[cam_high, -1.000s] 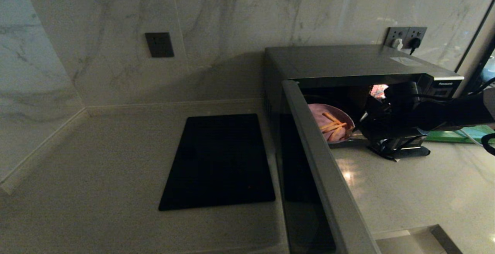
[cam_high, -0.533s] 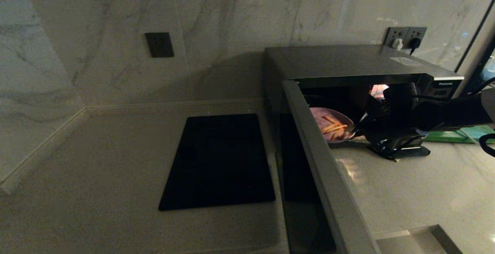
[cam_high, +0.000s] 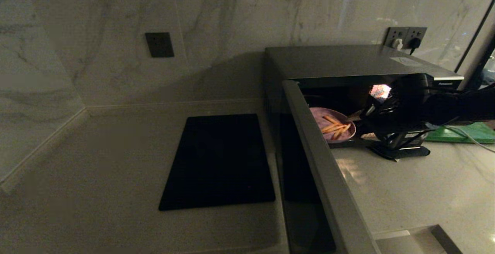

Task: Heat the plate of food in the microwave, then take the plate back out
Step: Close the microwave oven

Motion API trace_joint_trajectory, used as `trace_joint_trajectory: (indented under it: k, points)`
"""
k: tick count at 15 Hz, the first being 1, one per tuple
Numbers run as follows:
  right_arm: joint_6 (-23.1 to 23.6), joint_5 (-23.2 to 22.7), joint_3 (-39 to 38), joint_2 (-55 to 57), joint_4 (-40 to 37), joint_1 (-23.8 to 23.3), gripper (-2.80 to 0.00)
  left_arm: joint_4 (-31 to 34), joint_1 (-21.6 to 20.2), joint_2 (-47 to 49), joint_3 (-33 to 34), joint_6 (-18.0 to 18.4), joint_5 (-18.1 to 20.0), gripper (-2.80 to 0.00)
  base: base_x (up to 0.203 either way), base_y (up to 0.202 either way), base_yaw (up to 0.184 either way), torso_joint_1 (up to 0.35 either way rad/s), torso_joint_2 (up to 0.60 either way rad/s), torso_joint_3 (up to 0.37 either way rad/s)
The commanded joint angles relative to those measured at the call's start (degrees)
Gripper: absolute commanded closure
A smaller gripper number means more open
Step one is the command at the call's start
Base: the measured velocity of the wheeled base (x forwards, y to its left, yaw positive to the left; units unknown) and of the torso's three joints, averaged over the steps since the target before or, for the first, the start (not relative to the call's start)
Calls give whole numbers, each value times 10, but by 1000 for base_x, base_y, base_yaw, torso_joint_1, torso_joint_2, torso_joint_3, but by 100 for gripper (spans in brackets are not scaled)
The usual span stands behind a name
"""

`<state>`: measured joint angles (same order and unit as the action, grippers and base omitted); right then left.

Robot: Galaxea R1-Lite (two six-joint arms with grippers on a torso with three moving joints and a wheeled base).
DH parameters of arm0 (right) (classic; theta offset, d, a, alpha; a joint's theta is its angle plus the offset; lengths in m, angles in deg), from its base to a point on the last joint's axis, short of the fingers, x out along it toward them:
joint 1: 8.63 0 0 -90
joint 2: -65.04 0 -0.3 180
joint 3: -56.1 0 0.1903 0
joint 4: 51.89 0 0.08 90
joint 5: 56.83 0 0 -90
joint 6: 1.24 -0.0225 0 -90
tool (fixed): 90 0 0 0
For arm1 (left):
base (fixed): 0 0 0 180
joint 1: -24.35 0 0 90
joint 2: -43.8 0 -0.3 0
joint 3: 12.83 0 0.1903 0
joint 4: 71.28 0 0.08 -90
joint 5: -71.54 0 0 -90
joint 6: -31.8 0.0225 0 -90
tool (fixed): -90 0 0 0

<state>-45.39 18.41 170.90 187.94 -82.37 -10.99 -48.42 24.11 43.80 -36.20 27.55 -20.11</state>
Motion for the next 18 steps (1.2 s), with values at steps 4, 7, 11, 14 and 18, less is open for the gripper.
trace_joint_trajectory:
  k: [4, 7, 11, 14, 18]
  points:
    - [3, 12, 0, -28, -26, 0, -280, 0, 0, 1, 0, -1, 0, 0, 0, 0, 0, 0, 0, 0]
    - [3, 13, -5, -47, -28, 0, -280, 0, 0, 1, 0, -1, 0, 0, 0, 0, 0, 0, 0, 0]
    - [17, 24, -94, -136, -39, -8, -280, 0, 0, 1, 0, -1, 0, 0, 0, 0, 0, 0, 0, 0]
    - [48, 59, -199, -241, -40, -9, 0, 0, 0, 1, 0, -1, 0, 0, 0, 0, 0, 0, 0, 0]
    - [82, 137, -291, -394, -61, -8, 0, 0, 0, 1, 0, -1, 0, 0, 0, 0, 0, 0, 0, 0]
